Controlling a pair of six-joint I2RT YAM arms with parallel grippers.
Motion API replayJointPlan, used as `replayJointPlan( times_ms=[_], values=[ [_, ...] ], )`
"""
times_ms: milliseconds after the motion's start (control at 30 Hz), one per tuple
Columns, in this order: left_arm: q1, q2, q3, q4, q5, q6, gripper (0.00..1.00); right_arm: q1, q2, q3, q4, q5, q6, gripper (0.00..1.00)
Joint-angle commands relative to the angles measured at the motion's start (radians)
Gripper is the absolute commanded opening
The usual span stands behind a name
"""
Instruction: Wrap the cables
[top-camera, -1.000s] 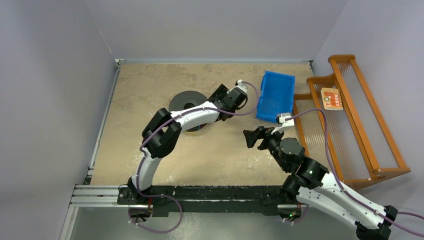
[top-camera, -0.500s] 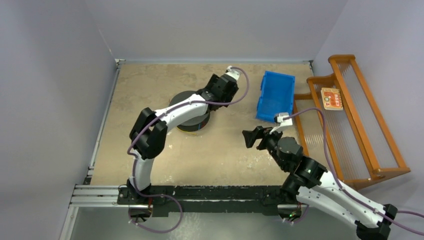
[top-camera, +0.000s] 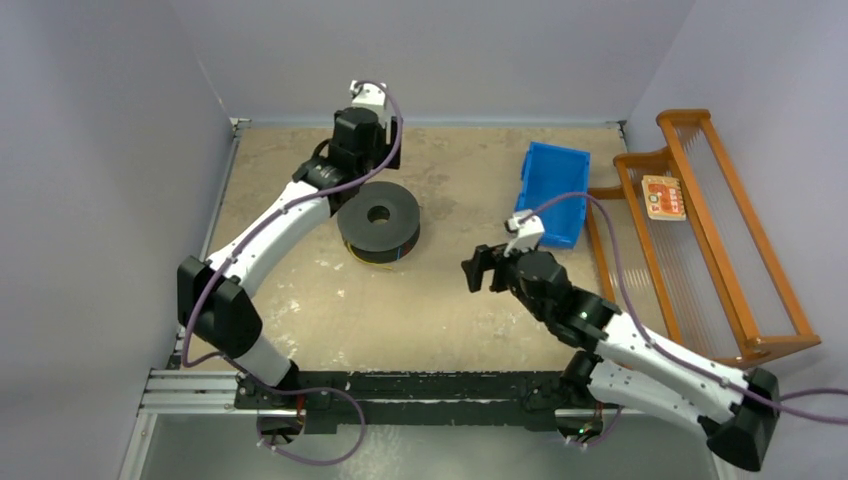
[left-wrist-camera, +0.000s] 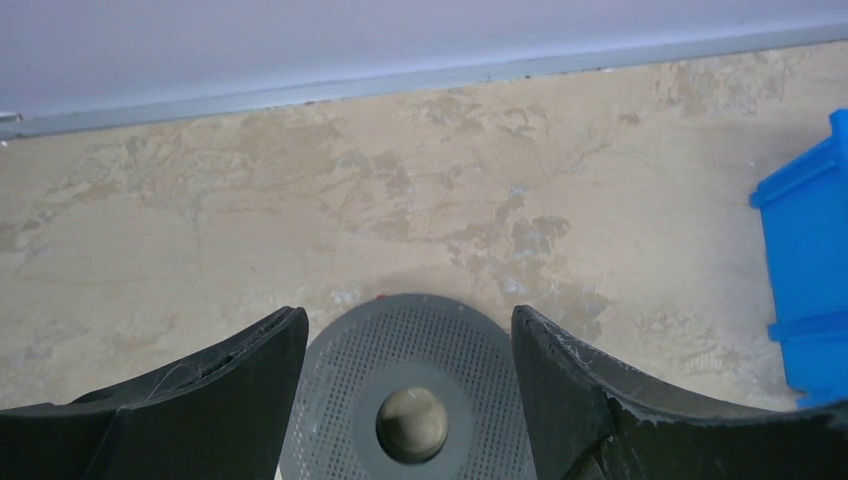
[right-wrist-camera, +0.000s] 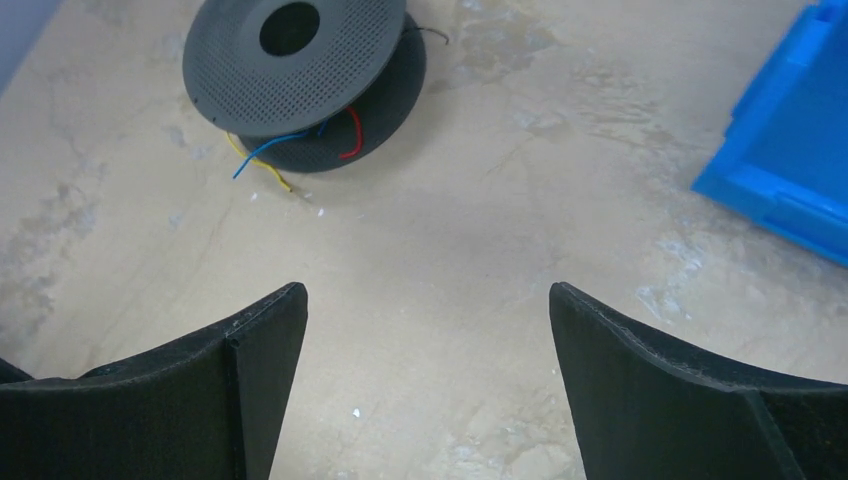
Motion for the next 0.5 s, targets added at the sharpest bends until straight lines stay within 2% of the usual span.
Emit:
replayJointPlan(
  times_ms=[0, 100, 200, 333, 467],
  values=[
    [0.005, -0.094, -0.118, 0.044, 0.024, -0.051, 0.73, -0.023, 0.214, 0.159, 0.065, -0.111, -0.097, 0.93],
    [0.014, -0.183, -0.19, 0.053, 0.036, -0.07, 0.74, -0.144, 0.325, 0.228, 0.065, -0.252, -0.117, 0.93],
    [0.014, -0.265, -0.216, 0.006, 0.048, -0.067, 0.76, -0.279, 0.383, 0.271, 0.063, -0.384, -0.101, 0.98],
    [0.014, -0.372, -0.244, -0.063, 0.044, -0.066, 0.78, -0.386, 0.406, 0.305, 0.039, -0.432, -0.09, 0.99],
    [0.014, -0.505, -0.312, -0.11, -0.017, -0.055, 0.79, -0.414, 0.359, 0.308, 0.021, -0.408, -0.081, 0.99]
  ],
)
